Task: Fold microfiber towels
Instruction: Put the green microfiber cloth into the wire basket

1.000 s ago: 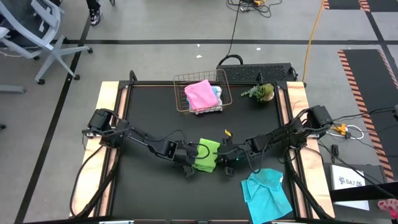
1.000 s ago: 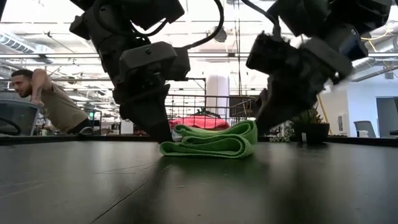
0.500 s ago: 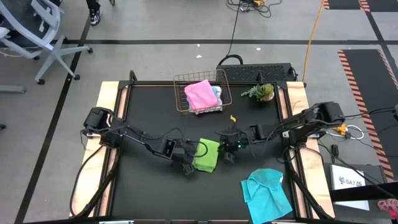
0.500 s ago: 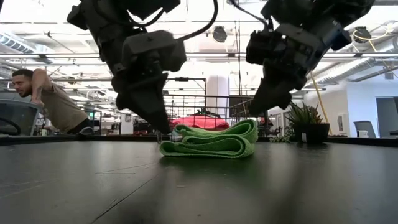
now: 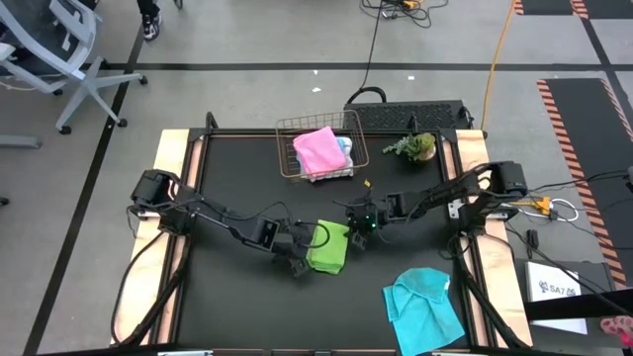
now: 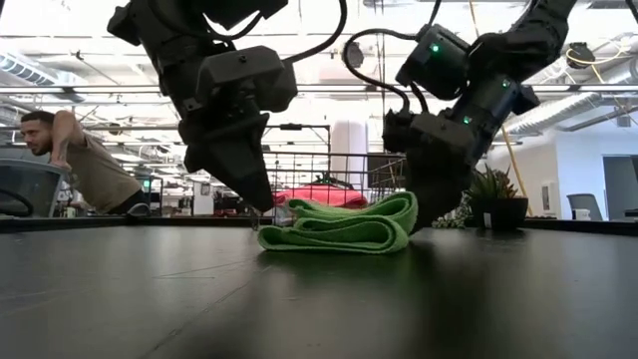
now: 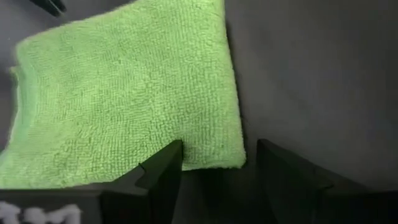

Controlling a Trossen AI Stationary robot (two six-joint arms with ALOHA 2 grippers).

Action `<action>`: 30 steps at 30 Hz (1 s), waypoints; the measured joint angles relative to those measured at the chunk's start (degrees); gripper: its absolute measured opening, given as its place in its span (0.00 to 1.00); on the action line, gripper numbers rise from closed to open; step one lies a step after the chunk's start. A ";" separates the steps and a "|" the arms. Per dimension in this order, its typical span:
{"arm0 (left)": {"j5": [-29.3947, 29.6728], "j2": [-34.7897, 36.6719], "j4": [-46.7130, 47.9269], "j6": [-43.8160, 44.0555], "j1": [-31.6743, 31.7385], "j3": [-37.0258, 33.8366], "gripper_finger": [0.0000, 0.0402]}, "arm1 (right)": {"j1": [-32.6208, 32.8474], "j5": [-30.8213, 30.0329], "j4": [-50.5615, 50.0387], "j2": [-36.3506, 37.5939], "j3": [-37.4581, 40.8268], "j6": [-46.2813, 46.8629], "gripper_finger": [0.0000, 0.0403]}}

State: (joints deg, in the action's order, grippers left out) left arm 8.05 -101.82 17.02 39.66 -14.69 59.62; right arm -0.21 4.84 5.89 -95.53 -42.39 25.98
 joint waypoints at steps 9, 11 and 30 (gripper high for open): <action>-0.49 0.00 -0.38 0.61 0.86 0.02 0.05 | 0.00 2.79 6.70 -4.41 -0.19 -0.65 0.50; -1.28 0.00 -0.23 1.89 1.11 0.02 0.05 | -0.12 2.86 6.66 -4.43 -0.17 -0.74 0.50; -11.13 3.92 1.32 0.16 14.57 0.15 0.05 | -0.17 2.65 8.09 -4.63 -0.02 0.37 0.50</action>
State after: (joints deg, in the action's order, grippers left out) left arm -3.08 -97.90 18.34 39.82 -0.12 59.77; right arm -0.38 7.50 13.99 -100.16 -42.41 26.34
